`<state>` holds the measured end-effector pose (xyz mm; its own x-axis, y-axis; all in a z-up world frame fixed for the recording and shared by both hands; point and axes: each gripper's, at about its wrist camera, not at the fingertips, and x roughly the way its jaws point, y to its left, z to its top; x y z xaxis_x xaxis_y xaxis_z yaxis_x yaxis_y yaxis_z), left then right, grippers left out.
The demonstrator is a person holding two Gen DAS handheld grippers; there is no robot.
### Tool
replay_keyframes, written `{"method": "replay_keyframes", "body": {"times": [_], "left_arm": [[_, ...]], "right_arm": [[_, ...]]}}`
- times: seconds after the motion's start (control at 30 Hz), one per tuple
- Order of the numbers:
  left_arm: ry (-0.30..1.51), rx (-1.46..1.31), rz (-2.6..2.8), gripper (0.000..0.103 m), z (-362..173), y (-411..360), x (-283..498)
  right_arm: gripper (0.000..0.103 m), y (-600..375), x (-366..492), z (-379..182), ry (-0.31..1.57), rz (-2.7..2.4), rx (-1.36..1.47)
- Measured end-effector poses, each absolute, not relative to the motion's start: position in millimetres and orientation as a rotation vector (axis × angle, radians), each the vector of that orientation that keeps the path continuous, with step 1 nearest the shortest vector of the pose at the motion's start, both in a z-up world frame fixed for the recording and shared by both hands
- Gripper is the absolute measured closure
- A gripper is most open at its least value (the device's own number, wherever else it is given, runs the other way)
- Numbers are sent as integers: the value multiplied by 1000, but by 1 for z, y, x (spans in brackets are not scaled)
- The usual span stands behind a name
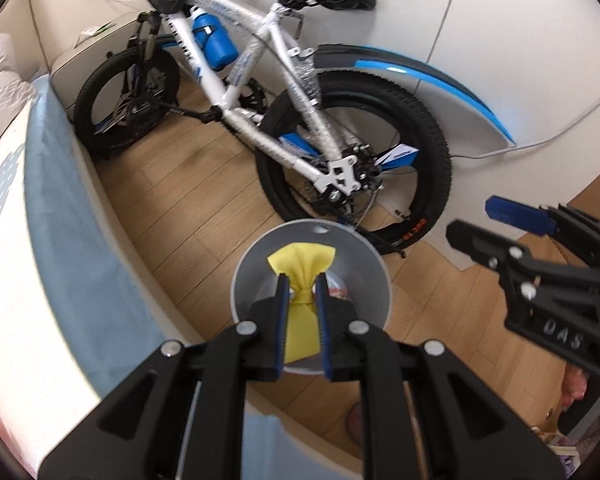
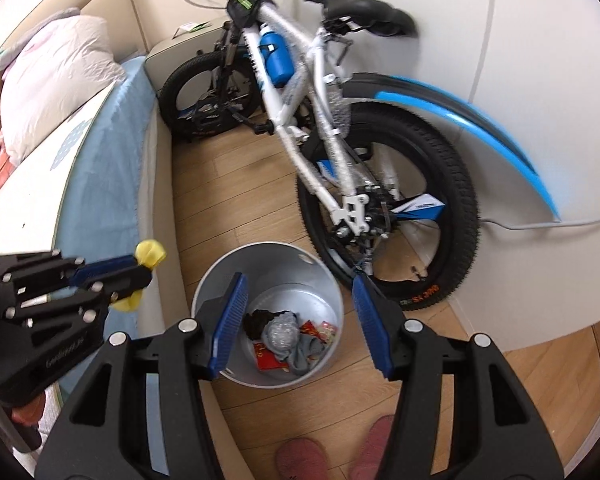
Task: Collect trash
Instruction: 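Carry both items over the grey bin and open both grippers to drop them, then move both grippers back over the mattress toward the white cloth and orange bag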
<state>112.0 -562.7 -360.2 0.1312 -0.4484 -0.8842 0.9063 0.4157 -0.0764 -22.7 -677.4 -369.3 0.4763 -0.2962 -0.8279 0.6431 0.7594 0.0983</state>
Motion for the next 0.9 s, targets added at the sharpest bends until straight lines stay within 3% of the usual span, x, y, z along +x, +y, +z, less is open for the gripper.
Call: {"method": "replay_keyframes", "body": {"times": [0.03,0.13,0.17,0.5,0.9], "left_arm": [[1005,558,-1078,82,-359,-569,110],[983,544,-1112,38,-353,-580,104],[972,539,-1119,34,-352,-583,101],[992,563,-1078,34,-351,-564,99],[1007,464,-890,34,-322,-444,130]], "right_arm": [[50,-678,-27,-367,902,-605,427],[50,-681,-38,-361,891,-629,434],[50,-682,-41,-359,887,-635,436],[50,-669,-45,-347,886,-617,433],[50,-570,2,-307,876,-436,341]]}}
